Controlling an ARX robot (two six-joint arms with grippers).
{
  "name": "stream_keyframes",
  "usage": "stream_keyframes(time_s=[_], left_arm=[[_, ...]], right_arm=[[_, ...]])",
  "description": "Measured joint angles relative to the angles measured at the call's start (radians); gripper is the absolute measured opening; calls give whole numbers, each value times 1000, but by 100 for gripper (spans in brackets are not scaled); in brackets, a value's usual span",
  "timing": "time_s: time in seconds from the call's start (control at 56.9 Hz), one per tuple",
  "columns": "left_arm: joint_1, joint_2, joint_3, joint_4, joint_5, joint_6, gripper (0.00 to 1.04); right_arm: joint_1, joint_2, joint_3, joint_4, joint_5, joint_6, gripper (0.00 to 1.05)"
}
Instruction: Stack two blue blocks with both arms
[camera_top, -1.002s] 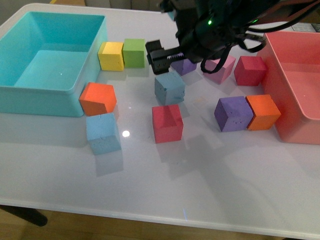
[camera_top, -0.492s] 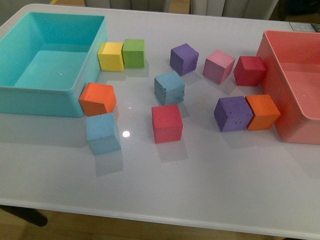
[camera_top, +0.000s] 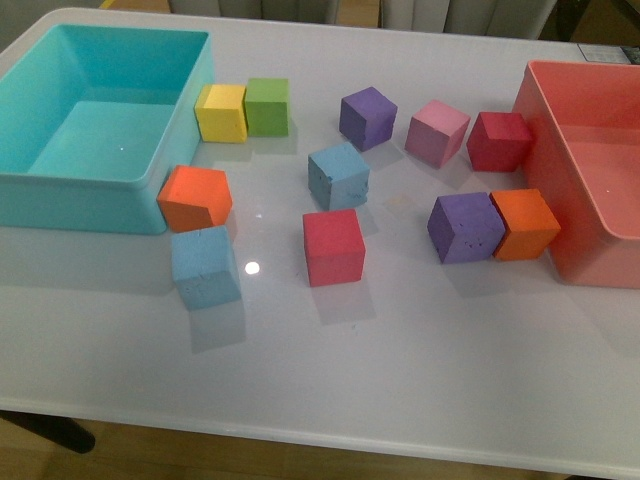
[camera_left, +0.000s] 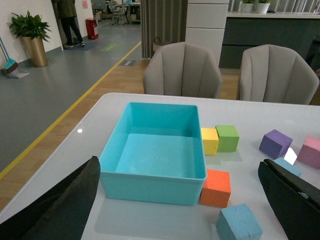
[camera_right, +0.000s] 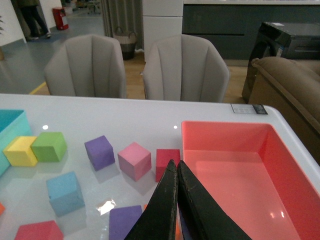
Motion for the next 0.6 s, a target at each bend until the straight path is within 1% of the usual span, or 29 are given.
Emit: stream_keyframes(time_s=[0.211, 0.228, 0.246, 0.264, 0.299, 0.369, 0.598], left_arm=[[0, 0, 0, 0, 0, 0, 96], [0, 0, 0, 0, 0, 0, 96], [0, 0, 0, 0, 0, 0, 96], [0, 0, 0, 0, 0, 0, 96], [0, 0, 0, 0, 0, 0, 96], [0, 0, 0, 0, 0, 0, 96], [0, 0, 0, 0, 0, 0, 96]], right_arm=[[-38, -141, -62, -80, -40, 0, 2], [-43, -148, -64, -85, -47, 0, 2], [-67, -169, -71, -100, -92, 0, 2], [-84, -179, -77, -104, -107, 0, 2], [-100, -179, -92, -80, -117, 0, 2], [-122, -199, -120, -73, -115, 1, 2], [-123, -369, -133, -223, -122, 1, 2]])
